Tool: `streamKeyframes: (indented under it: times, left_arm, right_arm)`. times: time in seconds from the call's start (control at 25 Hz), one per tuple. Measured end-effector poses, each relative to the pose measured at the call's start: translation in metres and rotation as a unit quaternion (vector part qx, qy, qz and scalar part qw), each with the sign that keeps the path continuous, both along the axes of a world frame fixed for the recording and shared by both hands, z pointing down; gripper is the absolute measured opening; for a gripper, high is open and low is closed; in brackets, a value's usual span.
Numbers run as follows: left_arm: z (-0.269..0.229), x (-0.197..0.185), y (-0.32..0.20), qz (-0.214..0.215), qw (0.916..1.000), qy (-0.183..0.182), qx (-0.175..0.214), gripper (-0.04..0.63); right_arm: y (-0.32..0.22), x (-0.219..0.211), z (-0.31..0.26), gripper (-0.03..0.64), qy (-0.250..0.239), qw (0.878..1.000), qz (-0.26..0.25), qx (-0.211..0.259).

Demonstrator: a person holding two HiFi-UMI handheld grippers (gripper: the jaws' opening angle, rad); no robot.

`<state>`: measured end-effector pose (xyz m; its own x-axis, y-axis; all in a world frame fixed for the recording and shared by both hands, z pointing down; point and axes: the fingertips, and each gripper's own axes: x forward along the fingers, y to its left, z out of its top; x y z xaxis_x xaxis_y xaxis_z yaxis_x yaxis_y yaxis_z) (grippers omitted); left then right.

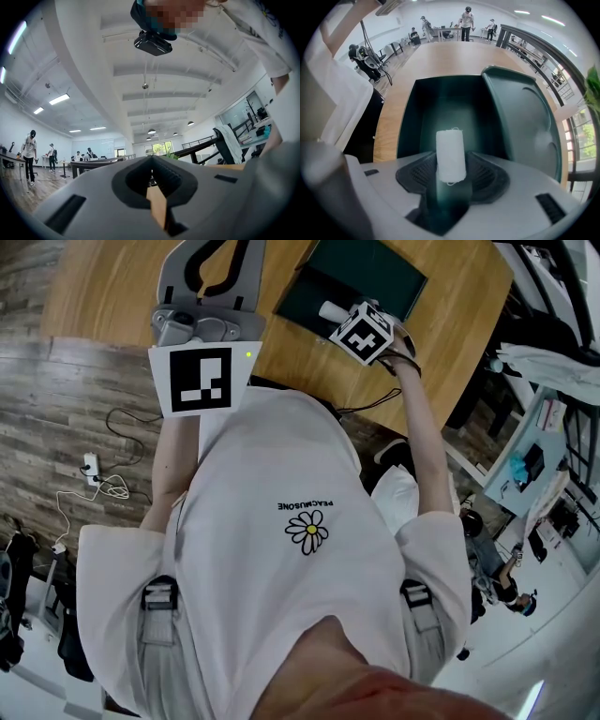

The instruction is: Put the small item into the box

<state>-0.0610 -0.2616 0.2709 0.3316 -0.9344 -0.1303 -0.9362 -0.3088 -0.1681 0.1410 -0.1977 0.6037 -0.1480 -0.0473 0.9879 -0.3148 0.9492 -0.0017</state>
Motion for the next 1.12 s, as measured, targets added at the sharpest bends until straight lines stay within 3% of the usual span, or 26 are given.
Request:
streamKeyframes:
  times: [0.36, 0.52, 0.6, 0.68, 0.8, 0.92, 0.96, 1.12]
  left_arm:
    - [-0.009, 0.011, 0.002, 0.018, 0.9998, -0.002, 0.009, 0.015]
    - [-0.016, 0.019, 0.004, 0.026, 0.9995, -0.002, 0.018, 0.015]
    - [-0.02, 0.024, 0.005, 0.03, 0.9993, 0.005, 0.023, 0.015]
    - [-0.025, 0.03, 0.005, 0.035, 0.999, 0.009, 0.028, 0.015]
    - [-0.036, 0.039, 0.005, 0.044, 0.9983, 0.014, 0.035, 0.015]
    - [-0.051, 0.046, 0.005, 0.059, 0.9966, 0.023, 0.053, 0.015]
    - [-0.055, 0.049, 0.006, 0.063, 0.996, 0.029, 0.056, 0.015]
    - [-0.069, 0.064, 0.011, 0.076, 0.9933, 0.066, 0.057, 0.015]
  right_arm:
    - [-0.014, -0.016, -0.055, 0.212, -0.071, 0.996, 0.029, 0.051]
    - [-0.038, -0.028, -0.113, 0.21, -0.161, 0.977, 0.077, 0.119]
    - [-0.054, -0.032, -0.156, 0.207, -0.232, 0.953, 0.116, 0.158]
    - [-0.069, -0.032, -0.208, 0.194, -0.309, 0.916, 0.155, 0.203]
    - [-0.085, -0.019, -0.284, 0.15, -0.403, 0.846, 0.206, 0.281]
    - [-0.087, -0.001, -0.336, 0.107, -0.461, 0.775, 0.247, 0.354]
    - [-0.084, 0.004, -0.348, 0.085, -0.472, 0.759, 0.256, 0.366]
    - [-0.063, 0.021, -0.375, 0.03, -0.498, 0.715, 0.282, 0.401]
